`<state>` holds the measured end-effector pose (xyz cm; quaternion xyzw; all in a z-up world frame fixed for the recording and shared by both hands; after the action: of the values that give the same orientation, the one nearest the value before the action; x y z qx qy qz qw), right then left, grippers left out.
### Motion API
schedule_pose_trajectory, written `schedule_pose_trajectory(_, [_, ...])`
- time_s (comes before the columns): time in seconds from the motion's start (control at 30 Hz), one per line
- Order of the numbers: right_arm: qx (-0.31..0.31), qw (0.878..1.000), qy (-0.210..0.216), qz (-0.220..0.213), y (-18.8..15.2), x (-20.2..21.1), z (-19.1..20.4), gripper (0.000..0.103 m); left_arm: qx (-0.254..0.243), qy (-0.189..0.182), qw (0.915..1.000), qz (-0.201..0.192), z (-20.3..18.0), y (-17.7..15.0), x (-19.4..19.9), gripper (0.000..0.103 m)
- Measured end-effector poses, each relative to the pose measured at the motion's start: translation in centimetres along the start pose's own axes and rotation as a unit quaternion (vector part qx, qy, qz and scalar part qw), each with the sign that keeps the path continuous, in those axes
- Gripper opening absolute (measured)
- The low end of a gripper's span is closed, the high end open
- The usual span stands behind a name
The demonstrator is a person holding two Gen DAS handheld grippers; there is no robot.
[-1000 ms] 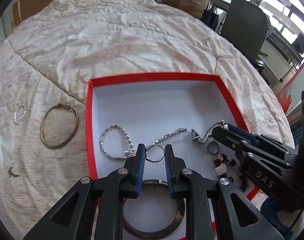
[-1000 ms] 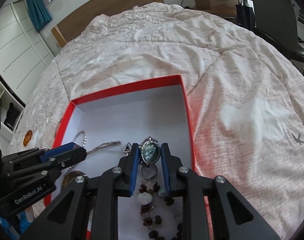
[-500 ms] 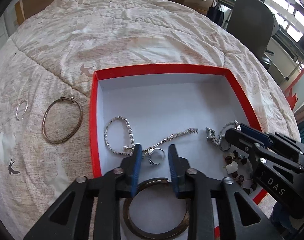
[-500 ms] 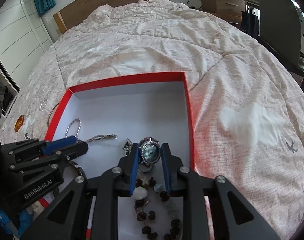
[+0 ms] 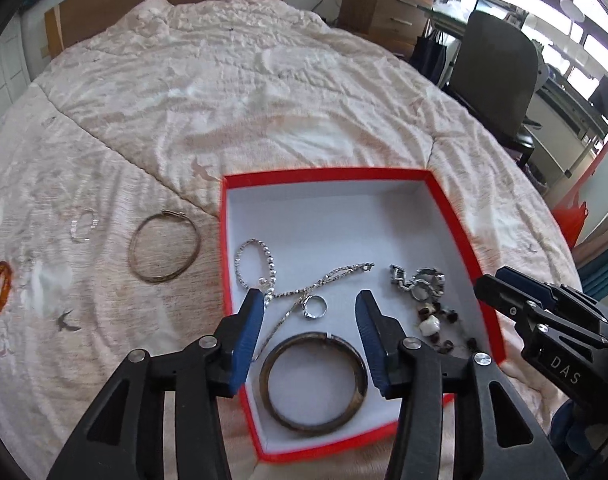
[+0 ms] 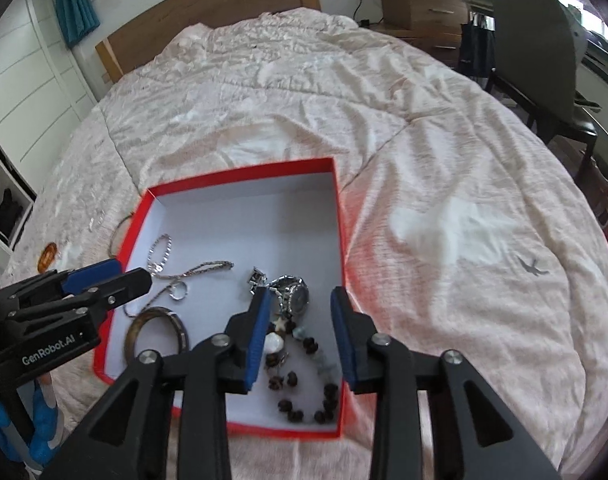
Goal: Organize jewelry
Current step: 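Lower ring and watch into the red box and open both tools, then move both open tools back over the amber bangle and silver bangle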
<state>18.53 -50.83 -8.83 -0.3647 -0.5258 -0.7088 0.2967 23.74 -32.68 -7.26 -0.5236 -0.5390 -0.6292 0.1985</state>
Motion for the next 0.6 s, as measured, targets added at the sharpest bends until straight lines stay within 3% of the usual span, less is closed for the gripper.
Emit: schedule_pose_trajectory(0.6, [0.002,0.998,0.014,-0.060,-2.6,10.2,5.5,0.031,0.034,0.062,0.9949,-0.072,4.3,-5.6,12.2,0.050])
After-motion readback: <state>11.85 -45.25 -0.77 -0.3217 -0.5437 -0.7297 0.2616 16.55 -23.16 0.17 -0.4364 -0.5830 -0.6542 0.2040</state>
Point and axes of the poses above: each gripper's, at about its wrist camera, not at the fingertips, and x roughly against the way its jaws point, z to its left, y to its top, the point moved 1 cm from there along -x, roughly the way its jaws point, and after that the axes turned 4 degrees about z, right-handed, at the moved point
